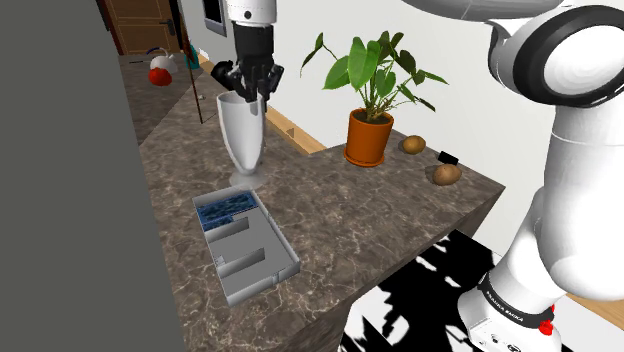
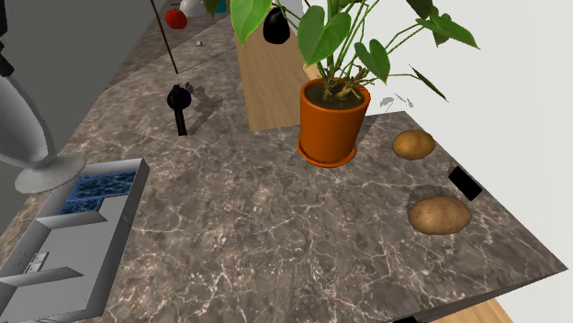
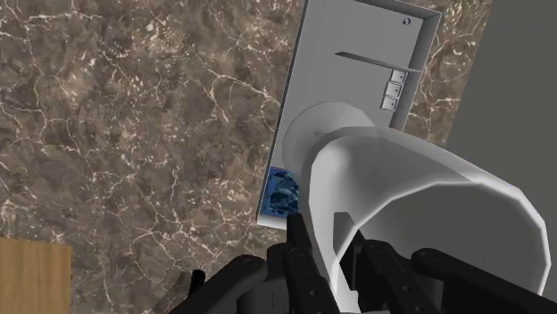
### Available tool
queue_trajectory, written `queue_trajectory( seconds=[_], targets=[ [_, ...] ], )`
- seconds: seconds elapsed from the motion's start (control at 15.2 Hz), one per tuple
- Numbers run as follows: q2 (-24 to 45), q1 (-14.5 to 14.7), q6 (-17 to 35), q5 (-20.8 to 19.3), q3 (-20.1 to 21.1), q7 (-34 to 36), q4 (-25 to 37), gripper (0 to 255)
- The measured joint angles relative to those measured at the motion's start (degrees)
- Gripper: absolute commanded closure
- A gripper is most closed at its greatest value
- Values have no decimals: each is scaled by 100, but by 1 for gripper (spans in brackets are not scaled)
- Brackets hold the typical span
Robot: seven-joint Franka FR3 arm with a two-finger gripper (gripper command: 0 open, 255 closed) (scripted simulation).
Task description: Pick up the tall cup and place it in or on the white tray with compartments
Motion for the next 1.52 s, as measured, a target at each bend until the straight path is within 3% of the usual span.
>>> queue_trajectory(
  seconds=[0.26, 1.52],
  targets=[
    [563, 401, -410, -157, 97, 398, 952, 255],
    [113, 255, 1285, -75, 101, 469, -1195, 255]
  ],
)
